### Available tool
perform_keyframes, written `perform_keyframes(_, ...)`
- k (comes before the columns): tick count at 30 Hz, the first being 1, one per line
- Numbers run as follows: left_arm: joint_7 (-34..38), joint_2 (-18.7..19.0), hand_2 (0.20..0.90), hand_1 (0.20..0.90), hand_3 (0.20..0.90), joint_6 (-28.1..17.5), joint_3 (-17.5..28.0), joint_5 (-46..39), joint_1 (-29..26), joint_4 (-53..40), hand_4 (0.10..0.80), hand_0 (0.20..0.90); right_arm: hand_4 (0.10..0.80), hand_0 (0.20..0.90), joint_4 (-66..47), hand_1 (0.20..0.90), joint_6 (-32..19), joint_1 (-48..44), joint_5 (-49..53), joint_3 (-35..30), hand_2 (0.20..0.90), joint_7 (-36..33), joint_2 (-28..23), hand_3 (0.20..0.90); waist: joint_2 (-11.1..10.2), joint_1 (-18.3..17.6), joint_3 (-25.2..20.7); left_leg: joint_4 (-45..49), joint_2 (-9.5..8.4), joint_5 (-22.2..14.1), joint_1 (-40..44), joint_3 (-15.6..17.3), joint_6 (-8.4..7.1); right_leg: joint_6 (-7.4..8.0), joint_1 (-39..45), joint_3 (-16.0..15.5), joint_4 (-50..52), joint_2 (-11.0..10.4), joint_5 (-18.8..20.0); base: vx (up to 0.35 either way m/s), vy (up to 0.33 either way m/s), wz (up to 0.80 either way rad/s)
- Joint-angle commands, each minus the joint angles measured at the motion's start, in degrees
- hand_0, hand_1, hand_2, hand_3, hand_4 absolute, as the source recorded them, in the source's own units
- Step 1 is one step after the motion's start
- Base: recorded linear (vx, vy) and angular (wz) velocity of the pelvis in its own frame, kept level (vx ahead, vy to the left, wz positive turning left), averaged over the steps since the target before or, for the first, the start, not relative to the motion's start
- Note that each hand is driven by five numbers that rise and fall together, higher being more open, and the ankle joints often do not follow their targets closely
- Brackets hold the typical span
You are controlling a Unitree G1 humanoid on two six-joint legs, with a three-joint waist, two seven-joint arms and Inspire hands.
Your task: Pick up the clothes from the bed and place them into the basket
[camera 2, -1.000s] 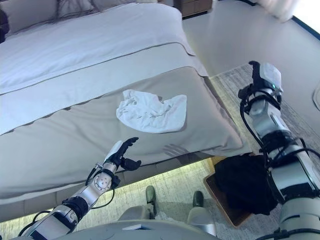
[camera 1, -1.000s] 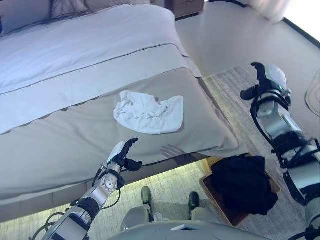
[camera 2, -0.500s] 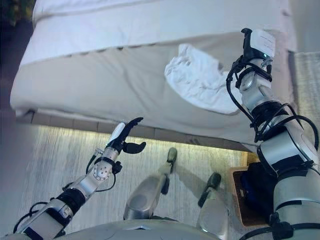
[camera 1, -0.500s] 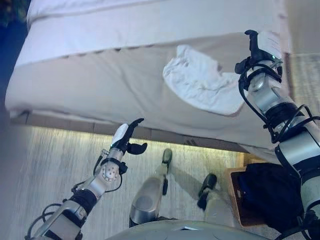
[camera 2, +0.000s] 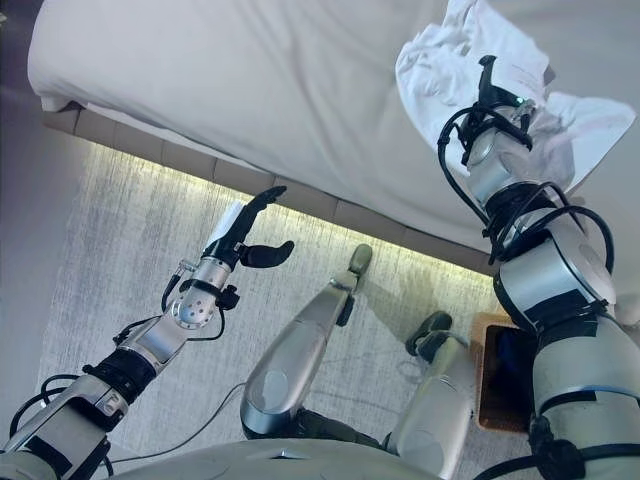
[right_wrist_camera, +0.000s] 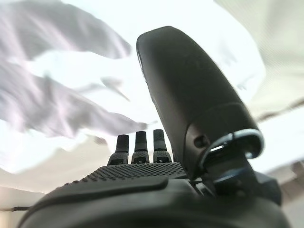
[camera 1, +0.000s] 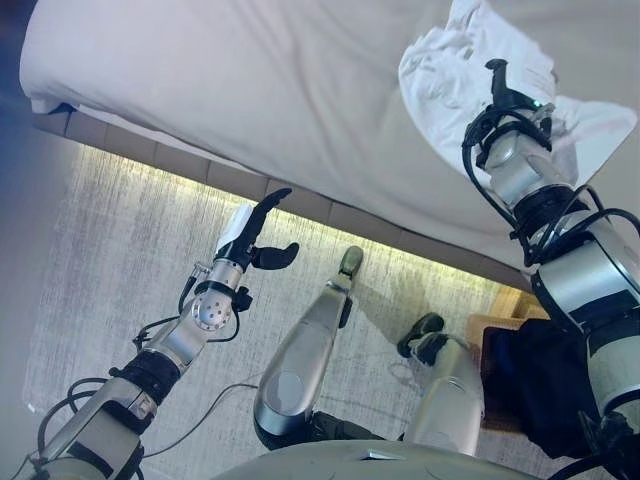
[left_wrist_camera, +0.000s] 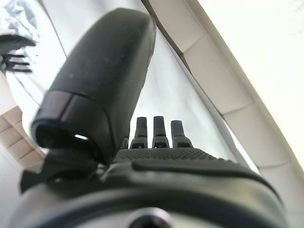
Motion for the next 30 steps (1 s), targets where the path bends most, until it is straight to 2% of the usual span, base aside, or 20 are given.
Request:
perform_keyframes(1, 2.66, 1.41, 0.9, 0.9, 0.9, -4.26, 3.02, -2.91, 0.99, -6.95, 0.8, 0.9, 0.8, 0.9, 1.27, 0.9, 1.76, -5.61, -1.27, 3.19, 0.9, -0.32, -3.45, 0.9, 0.92, 0.04, -1.27, 13.61, -0.88, -13.22, -2.87, 1.76, 3.51, -3.16, -3.08, 0.04, 5.23, 3.99, 1.33, -0.049, 0.043, -0.04)
perform_keyframes(6, 3.51, 1.2, 0.9, 0.9, 0.9, -4.95, 3.29, -4.92, 1.5, -9.93, 0.8, 0.9, 0.8, 0.9, 5.98, 0.9, 4.41, -6.09, -0.86, 4.24, 0.9, 3.16, -3.28, 0.9, 1.83, -0.3, -1.27, 22.76, -1.58, -16.88, -8.08, 1.96, 4.5, -4.07, -8.44, 2.12, 11.45, 4.25, -0.66, -0.063, 0.047, -0.07)
perform_keyframes(8, 4.37, 1.51, 0.9, 0.9, 0.9, -5.42, 3.48, -4.9, 1.84, -10.49, 0.8, 0.9, 0.8, 0.9, 6.96, 0.9, 5.58, -6.45, -1.2, 4.79, 0.9, 5.62, -3.84, 0.9, 2.0, -0.54, -1.27, 26.03, -1.21, -18.5, -9.63, 2.04, 4.83, -4.65, -10.18, 2.83, 13.71, 4.22, -1.82, -0.067, 0.039, -0.05)
perform_keyframes(10, 5.04, 1.55, 0.9, 0.9, 0.9, -5.13, 3.98, -5.21, 2.06, -10.85, 0.8, 0.9, 0.641, 0.764, 8.34, 0.764, 5.96, -6.93, -1.62, 4.93, 0.764, 7.67, -4.03, 0.741, 1.99, -0.62, -1.27, 29.71, -1.08, -20.16, -10.9, 1.7, 5.13, -5.08, -11.7, 3.49, 16.11, 4.33, -2.84, -0.059, 0.036, 0.0)
perform_keyframes(11, 4.99, 1.68, 0.9, 0.9, 0.9, -4.65, 4.3, -5.44, 2.13, -11.22, 0.8, 0.9, 0.276, 0.451, 8.43, 0.451, 6.02, -7.22, -1.65, 5.04, 0.451, 8.34, -4.21, 0.376, 1.95, -0.69, -1.27, 30.86, -0.86, -20.68, -11.26, 1.68, 5.25, -5.27, -12.05, 3.64, 16.9, 4.37, -3.28, -0.05, 0.03, -0.12)
perform_keyframes(13, 5.08, 1.77, 0.9, 0.9, 0.9, -4.01, 4.77, -5.42, 2.41, -11.42, 0.8, 0.9, 0.1, 0.3, 8.83, 0.3, 5.84, -7.89, -1.91, 4.98, 0.3, 9.05, -4.3, 0.2, 1.88, -0.79, -1.27, 32.85, -0.72, -21.41, -11.8, 1.66, 5.32, -5.57, -12.61, 4.01, 18.35, 4.76, -3.92, -0.029, 0.013, -0.41)
perform_keyframes(20, 5.82, 2.27, 0.9, 0.9, 0.9, -4.37, 5.35, -5.6, 4.05, -11.72, 0.8, 0.9, 0.1, 0.3, 8.75, 0.3, 3.66, -9.16, -2.06, 4.76, 0.3, 7.22, -5.78, 0.2, 1.92, -0.9, -1.27, 33.99, -0.99, -21.47, -11.16, 1.54, 4.9, -5.75, -11.7, 4.18, 19.42, 5.07, -4.37, 0.002, 0.002, 0.01)
perform_keyframes(25, 6.03, 2.65, 0.9, 0.9, 0.9, -4.88, 5.79, -5.94, 5.18, -11.59, 0.8, 0.9, 0.1, 0.3, 7.67, 0.3, -0.14, -10.8, -1.73, 5.49, 0.3, 2.32, -6.92, 0.2, 1.61, -0.85, -1.27, 32.9, -0.99, -21.12, -9.67, 1.46, 4.56, -5.87, -10.14, 4.04, 18.63, 5.11, -4.28, -0.015, -0.006, 0.04)
perform_keyframes(30, 5.36, 2.58, 0.9, 0.9, 0.9, -5.34, 6.17, -6.11, 6.11, -10.54, 0.8, 0.9, 0.1, 0.3, 4.49, 0.3, -4.89, -10.47, -0.49, 5.14, 0.3, -1.9, -7.82, 0.2, 0.43, -1.23, -1.27, 29.83, -0.15, -20.73, -4.96, 1.61, 4.14, -5.98, -5.39, 3.48, 16.23, 4.94, -4.0, 0.017, 0.001, 0.0)
